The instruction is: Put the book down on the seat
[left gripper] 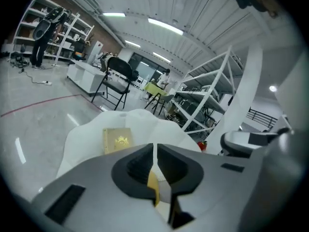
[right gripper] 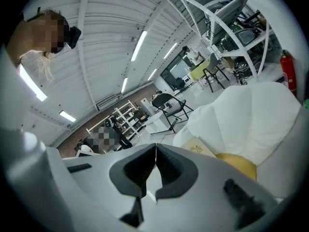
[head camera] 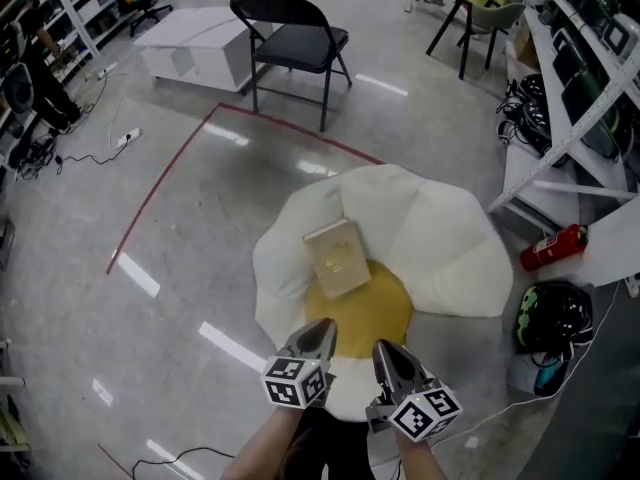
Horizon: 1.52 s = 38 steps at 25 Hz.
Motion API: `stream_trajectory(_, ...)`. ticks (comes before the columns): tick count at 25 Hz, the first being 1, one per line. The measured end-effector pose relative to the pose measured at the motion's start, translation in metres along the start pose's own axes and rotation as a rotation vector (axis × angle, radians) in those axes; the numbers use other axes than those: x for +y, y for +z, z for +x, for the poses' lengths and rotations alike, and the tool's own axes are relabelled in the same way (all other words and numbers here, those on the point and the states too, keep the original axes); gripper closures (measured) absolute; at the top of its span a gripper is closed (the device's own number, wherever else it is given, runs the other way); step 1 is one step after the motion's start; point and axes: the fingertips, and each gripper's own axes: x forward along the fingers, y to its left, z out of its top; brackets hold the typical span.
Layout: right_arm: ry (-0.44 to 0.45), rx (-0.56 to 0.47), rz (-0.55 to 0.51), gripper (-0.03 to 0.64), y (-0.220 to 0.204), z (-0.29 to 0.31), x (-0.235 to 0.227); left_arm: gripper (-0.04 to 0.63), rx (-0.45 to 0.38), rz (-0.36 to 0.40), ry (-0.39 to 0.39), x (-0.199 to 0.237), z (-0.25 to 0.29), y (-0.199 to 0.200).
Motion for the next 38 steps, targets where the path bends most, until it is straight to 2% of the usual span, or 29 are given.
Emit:
stream_trajectory(5,-0.011,-0.008,-0.023,0.604,0.034,-0.030,0.052,0.572,-0.008,0.070,-0.049,-0.060,-0.055,0.047)
stream_trajectory(11,-0.030,0.014,-0.068,0.604,0.058,-0.081,0.105,0.583,0.005,0.053,-0.069,-0.109,-0.126,0.080)
stream_trajectory(18,-0.065,-0.018,-0.111,0.604,0.081,-0.133,0.147,0.584,0.062,0.070,-0.132,-0.155,-0.195,0.084)
stream_trajectory(22,-0.052,-0.043,-0.109,0.604,0.086,-0.157,0.167,0.584,0.072,0.085,-0.176,-0.181,-0.226,0.080)
stream_trajectory(27,-0.065,-0.084,-0.111,0.604,0.090,-0.181,0.184,0.584,0.048,0.113,-0.223,-0.201,-0.247,0.085)
stream_trajectory(31,-0.079,-0.105,-0.104,0.604,0.084,-0.195,0.189,0.584,0.033,0.176,-0.213,-0.200,-0.253,0.090)
stream_trajectory(38,-0.131,-0.195,-0.089,0.606,0.108,-0.208,0.169,0.584,-0.011,0.163,-0.233,-0.197,-0.257,0.098)
